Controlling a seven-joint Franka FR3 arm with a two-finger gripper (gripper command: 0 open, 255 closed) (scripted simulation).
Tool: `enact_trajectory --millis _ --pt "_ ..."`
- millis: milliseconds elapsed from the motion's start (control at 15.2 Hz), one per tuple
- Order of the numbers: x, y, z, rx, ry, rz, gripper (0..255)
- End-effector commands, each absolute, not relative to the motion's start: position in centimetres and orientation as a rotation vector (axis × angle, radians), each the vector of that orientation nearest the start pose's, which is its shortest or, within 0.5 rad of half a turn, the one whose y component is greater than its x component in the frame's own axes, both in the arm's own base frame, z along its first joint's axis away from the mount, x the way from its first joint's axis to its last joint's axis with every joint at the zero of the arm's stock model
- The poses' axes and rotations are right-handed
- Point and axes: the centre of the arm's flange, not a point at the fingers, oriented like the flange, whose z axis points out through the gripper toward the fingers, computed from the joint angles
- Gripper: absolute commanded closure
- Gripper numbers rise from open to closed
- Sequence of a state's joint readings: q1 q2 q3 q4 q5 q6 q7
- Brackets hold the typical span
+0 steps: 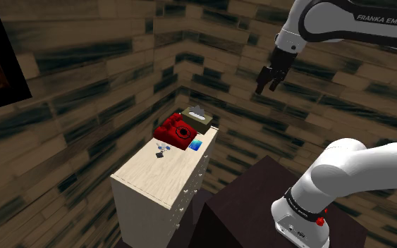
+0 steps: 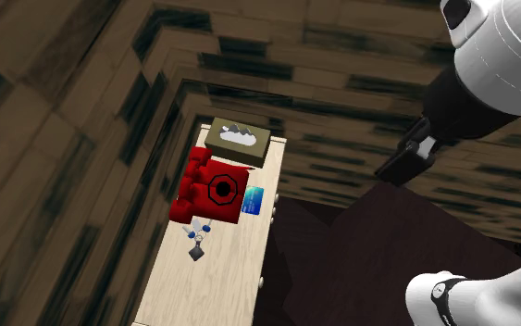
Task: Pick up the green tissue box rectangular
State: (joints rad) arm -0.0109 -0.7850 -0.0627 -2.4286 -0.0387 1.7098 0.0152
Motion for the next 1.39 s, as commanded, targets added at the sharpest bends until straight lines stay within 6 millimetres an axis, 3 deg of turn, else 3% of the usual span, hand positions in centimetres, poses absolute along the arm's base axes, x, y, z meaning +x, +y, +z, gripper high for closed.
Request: enact_trajectory --millis 0,660,1320 --pt "31.8 -3.2 56.8 -3.134 0.106 -0.102 0" --pt "44.5 -0.8 49.4 -3.303 0.016 0.062 0" --pt "56.1 0.8 40.4 -3.459 -0.085 0.247 0"
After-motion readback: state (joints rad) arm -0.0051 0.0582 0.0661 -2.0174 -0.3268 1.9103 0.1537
